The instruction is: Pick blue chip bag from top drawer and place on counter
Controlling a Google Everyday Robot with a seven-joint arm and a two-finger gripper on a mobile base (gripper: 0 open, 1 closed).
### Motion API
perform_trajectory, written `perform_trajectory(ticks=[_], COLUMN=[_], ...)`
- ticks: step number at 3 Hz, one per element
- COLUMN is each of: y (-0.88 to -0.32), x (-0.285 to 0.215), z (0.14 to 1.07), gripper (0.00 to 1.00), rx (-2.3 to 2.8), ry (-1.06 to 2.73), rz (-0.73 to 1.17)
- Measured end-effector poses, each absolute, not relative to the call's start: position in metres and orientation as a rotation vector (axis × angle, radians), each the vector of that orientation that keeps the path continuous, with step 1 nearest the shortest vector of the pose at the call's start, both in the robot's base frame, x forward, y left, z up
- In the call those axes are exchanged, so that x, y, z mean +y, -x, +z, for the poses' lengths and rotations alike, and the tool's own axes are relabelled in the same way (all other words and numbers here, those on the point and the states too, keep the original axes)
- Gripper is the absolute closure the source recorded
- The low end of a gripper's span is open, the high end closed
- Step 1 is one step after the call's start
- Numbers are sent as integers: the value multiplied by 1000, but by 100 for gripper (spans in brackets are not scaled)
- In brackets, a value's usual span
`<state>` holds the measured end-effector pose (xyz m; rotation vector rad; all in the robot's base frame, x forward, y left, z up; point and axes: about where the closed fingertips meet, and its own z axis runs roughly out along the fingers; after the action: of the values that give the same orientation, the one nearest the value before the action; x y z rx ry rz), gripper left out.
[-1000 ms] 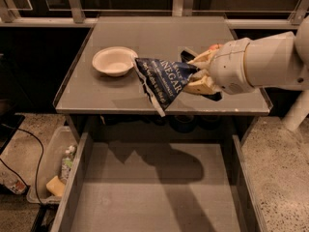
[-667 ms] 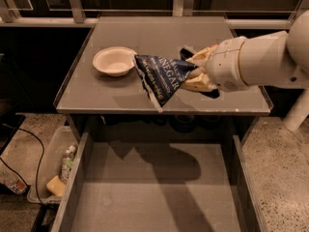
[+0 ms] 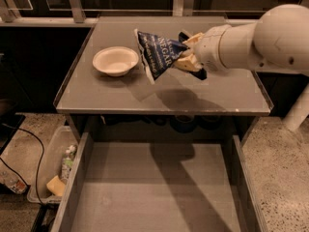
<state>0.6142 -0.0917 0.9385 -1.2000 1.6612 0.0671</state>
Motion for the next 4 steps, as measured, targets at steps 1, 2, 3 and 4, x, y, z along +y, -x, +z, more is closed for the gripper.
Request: perform_trajectory(ticks=[1,2,3,4], y=[-649,-669,-681,-682], x=[-98,-104,-98,-97], z=[924,902,882,878], gripper=[100,100,100,86], rx=[1711,1762,1787,1791], ry=[1113,1053,1036,1034], rz=[73,94,143,152])
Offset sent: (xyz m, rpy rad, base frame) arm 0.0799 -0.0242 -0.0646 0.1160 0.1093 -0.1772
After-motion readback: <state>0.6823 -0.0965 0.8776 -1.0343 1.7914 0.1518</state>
